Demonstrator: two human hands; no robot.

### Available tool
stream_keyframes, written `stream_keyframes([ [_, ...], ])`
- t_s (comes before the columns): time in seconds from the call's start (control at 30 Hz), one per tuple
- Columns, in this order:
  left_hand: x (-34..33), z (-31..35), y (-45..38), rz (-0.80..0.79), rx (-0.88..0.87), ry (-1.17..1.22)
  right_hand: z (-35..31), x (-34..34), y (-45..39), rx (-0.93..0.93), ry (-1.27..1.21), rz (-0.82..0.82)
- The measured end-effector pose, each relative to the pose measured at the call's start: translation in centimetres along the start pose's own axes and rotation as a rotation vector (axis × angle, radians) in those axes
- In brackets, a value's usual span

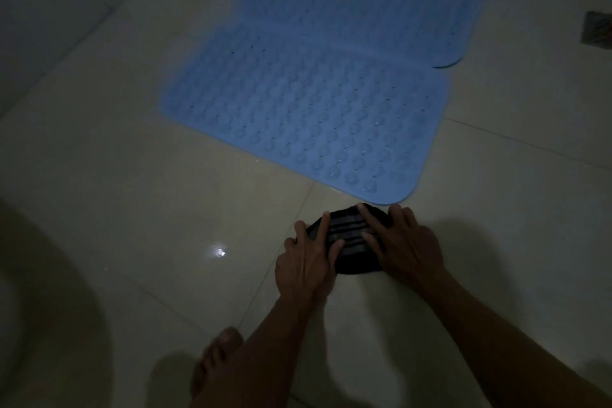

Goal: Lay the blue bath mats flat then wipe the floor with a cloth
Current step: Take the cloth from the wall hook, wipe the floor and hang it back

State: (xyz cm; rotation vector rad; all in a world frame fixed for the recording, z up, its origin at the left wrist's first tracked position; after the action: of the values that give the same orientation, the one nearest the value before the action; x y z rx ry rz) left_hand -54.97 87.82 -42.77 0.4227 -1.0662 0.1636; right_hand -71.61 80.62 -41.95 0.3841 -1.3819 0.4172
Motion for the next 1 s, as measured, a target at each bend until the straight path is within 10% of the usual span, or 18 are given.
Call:
stream_keyframes([
  [1.0, 10.3, -18.1, -13.4, 0.120, 0.257, 0.176, -18.5, 3.5, -22.8, 0.375, 0.169, 0.073],
])
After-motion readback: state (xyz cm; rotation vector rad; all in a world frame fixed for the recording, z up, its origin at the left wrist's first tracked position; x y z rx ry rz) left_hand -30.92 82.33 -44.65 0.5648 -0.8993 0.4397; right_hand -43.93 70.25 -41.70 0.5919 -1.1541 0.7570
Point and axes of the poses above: each hand's wrist, its own y-axis away from the middle knuckle, its own x-axis out of the back of the hand, z = x × y, the point moved 6 cm from there along -y, towards the middle knuckle, and after that the axes turned 15 degrees about y, right-handed, at the moved point
